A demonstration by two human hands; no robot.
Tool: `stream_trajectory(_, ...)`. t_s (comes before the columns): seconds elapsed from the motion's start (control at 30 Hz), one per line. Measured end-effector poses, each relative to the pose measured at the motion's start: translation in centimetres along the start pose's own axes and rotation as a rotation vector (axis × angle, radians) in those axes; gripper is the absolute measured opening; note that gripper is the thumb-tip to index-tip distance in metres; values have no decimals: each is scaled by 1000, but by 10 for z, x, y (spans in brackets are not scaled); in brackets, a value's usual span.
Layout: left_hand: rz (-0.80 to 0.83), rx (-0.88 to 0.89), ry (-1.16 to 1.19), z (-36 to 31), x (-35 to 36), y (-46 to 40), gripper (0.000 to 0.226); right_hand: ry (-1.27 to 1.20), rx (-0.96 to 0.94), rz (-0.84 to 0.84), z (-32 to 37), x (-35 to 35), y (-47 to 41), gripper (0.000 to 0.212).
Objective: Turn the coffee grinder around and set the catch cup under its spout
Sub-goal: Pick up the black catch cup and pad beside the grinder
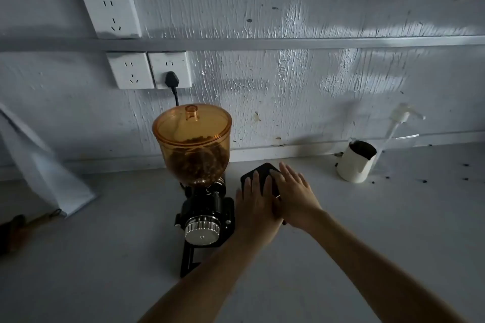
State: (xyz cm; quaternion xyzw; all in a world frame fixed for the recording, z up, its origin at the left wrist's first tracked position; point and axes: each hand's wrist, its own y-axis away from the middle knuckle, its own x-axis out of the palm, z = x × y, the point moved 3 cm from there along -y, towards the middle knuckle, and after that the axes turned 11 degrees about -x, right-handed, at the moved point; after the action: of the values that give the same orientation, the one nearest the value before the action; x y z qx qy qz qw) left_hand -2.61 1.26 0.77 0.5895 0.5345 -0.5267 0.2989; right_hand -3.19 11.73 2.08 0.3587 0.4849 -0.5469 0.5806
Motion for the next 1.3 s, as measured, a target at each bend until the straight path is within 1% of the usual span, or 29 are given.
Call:
stream_trajectory(0.07,-7,-25,-19,5,3,-4,72,8,-10,12,-4,7,-5,57)
stream_trajectory(0.2,35,-34,-52,13,9,-9,58,-3,4,72,-7,23,-13,49)
stream_trajectory(0.27,3,-22,-55,14,6,-11,55,17,-2,56,-6,23,-16,44)
stream_trajectory(0.33,5,-20,-24,15,5,-12,53,42,-2,26,-5,23,-20,37)
stream_trajectory(0.47,-61,-65,64,17,6,-10,49,92,4,-11,0,18,-27,27)
stream_trajectory(0.53,-68,-103,144,19,9,-9,54,119,6,-7,3,18,-29,26)
stream_trajectory(0.67,50,-220,262,24,16,-11,89,191,-25,34,8,22,-29,37)
stream_trajectory(0.73,92,-260,296,24,14,-10,97,199,-43,75,9,20,-28,37)
stream_trajectory(0.83,174,-337,461,23,10,-8,103,203,-85,130,11,13,-28,34)
stream_trajectory(0.93,180,-396,613,26,9,-6,97,189,-140,164,16,7,-28,34)
stream_trajectory(1.07,109,-401,655,25,5,-2,79,189,-186,186,21,4,-28,39)
stream_trajectory(1.13,93,-407,677,25,2,0,75,192,-206,196,23,3,-28,39)
stream_trajectory(1.2,72,-384,667,26,0,1,73,181,-206,197,23,0,-29,39)
stream_trajectory(1.3,34,-286,616,27,-4,2,66,104,-158,172,14,-9,-31,39)
